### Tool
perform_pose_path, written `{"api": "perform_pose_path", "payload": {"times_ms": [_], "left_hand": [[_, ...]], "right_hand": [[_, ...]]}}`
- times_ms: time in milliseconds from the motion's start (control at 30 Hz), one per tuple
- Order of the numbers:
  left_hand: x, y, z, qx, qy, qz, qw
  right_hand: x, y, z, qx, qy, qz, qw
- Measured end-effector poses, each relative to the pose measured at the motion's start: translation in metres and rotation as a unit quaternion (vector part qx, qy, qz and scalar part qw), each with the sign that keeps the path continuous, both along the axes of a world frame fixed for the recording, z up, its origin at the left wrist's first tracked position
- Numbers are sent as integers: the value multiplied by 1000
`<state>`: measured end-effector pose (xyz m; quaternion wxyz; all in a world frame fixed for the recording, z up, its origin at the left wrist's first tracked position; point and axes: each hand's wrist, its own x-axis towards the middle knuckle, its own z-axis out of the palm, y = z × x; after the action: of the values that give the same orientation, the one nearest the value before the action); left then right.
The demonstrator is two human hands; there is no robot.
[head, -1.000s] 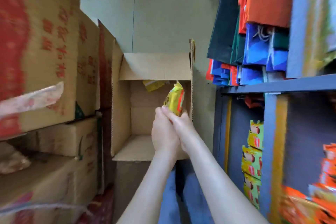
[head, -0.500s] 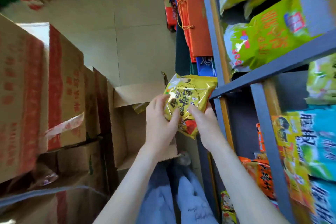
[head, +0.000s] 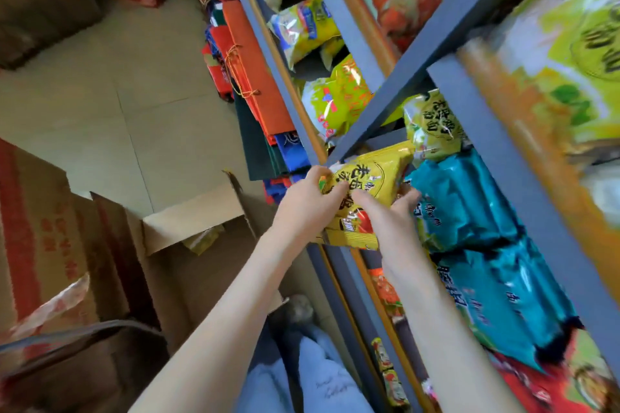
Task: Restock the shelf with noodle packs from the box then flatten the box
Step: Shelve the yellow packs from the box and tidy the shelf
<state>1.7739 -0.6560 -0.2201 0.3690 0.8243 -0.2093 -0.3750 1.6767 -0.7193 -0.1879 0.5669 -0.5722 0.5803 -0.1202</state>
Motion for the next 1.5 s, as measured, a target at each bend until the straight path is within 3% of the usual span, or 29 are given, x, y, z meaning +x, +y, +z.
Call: {"api": "perform_pose_path", "payload": {"times_ms": [100,267,500,633,767,1000,1167,1300,1500], "left_hand": [[-6,-16,11,-2,3,-6,1000],[-5,-41,12,-20,47,14,999],[-1,-63,14,-129,103,29,986],[-5,-74,9,-161,109,38,980],[-10,-84,-6,-164,60,26,984],[-8,-94,-42,-154,18,5,988],[-14,-111,-41,-182,-61,-19,981],[-14,-129,-37,-229,-57,-43,971],[3,-159,-69,-195,-27,-86,977]], "right_hand": [[-6,-10,8,0,-35,-39,999],[-11,-43,21,17,-74,-7,997],[8,-83,28,-5,-125,-139,982],[23,-91,25,-71,-77,-130,986],[29,-91,15,-158,14,-34,987],[42,-88,-13,-287,173,-4,942],[39,-113,-10,-310,146,-61,937],[42,-137,-13,-332,107,-100,932],[53,-159,-21,-333,350,98,870]]}}
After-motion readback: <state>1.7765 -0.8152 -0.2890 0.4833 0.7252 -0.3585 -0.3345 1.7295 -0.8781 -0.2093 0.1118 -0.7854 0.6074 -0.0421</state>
